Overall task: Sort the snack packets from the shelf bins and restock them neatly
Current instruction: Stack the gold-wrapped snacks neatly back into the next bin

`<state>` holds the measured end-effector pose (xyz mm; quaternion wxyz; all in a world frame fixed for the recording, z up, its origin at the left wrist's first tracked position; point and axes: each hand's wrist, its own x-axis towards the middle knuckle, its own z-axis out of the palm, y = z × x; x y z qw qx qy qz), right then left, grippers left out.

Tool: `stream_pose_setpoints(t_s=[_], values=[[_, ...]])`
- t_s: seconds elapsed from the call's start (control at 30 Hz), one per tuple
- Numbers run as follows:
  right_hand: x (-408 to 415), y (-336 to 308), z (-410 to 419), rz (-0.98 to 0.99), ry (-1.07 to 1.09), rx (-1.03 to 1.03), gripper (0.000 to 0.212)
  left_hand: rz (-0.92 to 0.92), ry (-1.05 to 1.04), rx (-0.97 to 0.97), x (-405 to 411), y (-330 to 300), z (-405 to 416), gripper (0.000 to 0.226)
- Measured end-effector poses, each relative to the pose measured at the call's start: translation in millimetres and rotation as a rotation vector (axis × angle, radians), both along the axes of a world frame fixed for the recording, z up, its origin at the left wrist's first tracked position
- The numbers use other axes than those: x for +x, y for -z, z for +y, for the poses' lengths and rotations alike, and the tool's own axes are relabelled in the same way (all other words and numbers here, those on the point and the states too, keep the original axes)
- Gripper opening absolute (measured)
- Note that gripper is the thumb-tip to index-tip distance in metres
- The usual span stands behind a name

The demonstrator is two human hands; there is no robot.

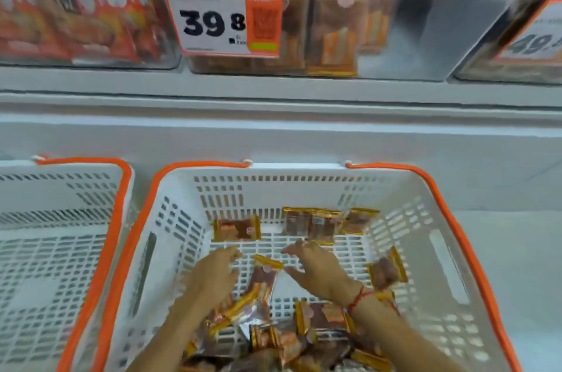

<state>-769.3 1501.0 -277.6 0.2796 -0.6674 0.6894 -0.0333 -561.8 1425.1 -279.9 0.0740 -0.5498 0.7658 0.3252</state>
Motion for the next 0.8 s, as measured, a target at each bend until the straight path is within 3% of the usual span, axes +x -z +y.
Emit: stream_pose_setpoints(t_s=[0.13,0.2,0.33,0.4,0.5,0.57,0.63,0.7,0.8], values=[[39,59,-11,0.024,0.005,0.134,0.069,-0.011,-0.028,0.24,1,49,16,0.057],[44,74,-12,-0.019,0.049,0.13,0.059,-0.033,0.014,0.278,-3,61,18,0.062],[21,64,-2,-0.386,0.276,0.164,0.034,0.069,0.063,0.242,-13,65,20,0.045],[-5,54,12,-0.328,0.271,0.197,0.032,0.128,0.058,0.155,-19,58,24,0.039],[-35,46,39,-0.026,0.153,0.357,0.042,0.323,-0.155,0.151,-25,43,25,0.021],[-46,58,69,0.113,0.019,0.474,0.042,0.479,-0.339,0.205,-28,27,24,0.022],[-65,104,89,0.133,0.059,0.504,0.035,0.626,-0.458,0.266,-28,14,25,0.011],[-66,102,83,0.057,0.067,0.521,0.027,0.718,-0.53,0.334,-24,2,28,0.015],[-44,21,43,-0.201,0.261,0.332,0.005,0.67,-0.602,0.431,-19,4,30,0.014]])
